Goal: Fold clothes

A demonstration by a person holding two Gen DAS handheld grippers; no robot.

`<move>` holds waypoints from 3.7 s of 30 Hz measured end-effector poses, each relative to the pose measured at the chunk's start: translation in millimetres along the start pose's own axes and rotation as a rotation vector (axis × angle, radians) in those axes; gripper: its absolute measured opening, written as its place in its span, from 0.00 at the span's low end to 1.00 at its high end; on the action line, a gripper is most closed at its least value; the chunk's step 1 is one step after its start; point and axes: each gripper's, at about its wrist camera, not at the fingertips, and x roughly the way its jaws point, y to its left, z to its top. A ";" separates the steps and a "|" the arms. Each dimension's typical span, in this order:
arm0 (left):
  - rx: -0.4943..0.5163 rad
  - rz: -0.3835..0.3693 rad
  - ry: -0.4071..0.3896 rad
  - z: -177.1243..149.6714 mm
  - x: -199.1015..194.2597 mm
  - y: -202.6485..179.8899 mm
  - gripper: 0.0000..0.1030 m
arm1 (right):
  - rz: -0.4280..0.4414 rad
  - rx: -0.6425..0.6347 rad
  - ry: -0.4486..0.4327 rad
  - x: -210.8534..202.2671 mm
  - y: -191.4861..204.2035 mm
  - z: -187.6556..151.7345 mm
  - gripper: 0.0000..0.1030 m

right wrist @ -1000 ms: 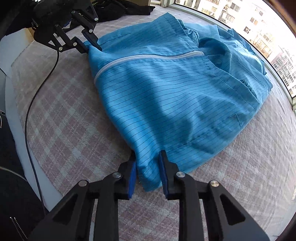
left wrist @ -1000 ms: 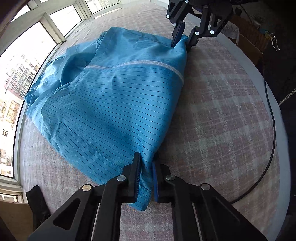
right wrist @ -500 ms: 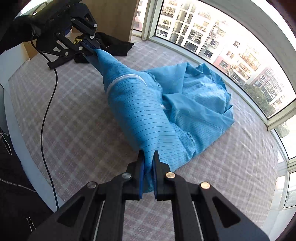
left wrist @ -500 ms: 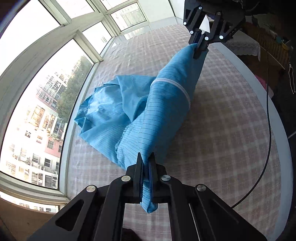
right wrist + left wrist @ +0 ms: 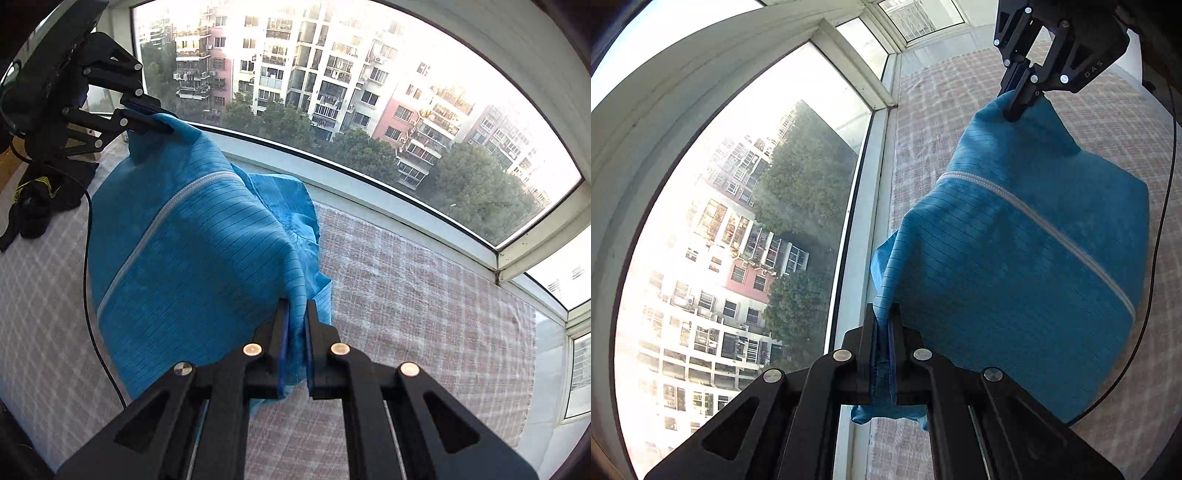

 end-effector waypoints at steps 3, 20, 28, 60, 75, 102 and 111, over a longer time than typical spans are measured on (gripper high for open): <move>-0.023 -0.033 0.047 -4.0 52.7 6.1 0.04 | 0.023 0.040 0.037 45.7 -29.7 10.3 0.07; -0.154 0.163 -0.032 -49.1 -2.4 28.5 0.53 | 0.075 0.346 0.042 54.8 -107.3 -27.9 0.39; -0.312 -0.151 -0.043 -58.4 21.4 6.7 0.54 | 0.410 0.377 -0.041 62.3 -60.9 -26.1 0.39; -0.605 -0.417 0.225 -86.5 67.8 41.5 0.64 | 0.356 0.698 0.171 122.4 -104.7 -62.0 0.55; -0.577 -0.409 0.234 -82.5 71.9 49.7 0.72 | 0.269 0.547 0.198 129.0 -86.2 -58.8 0.08; -0.558 -0.458 0.235 -77.5 83.2 37.8 0.56 | 0.048 0.389 0.229 174.7 -50.1 -31.1 0.76; -0.561 -0.425 0.227 -78.9 75.5 31.6 0.56 | 0.023 0.373 0.210 176.0 -40.8 -27.0 0.77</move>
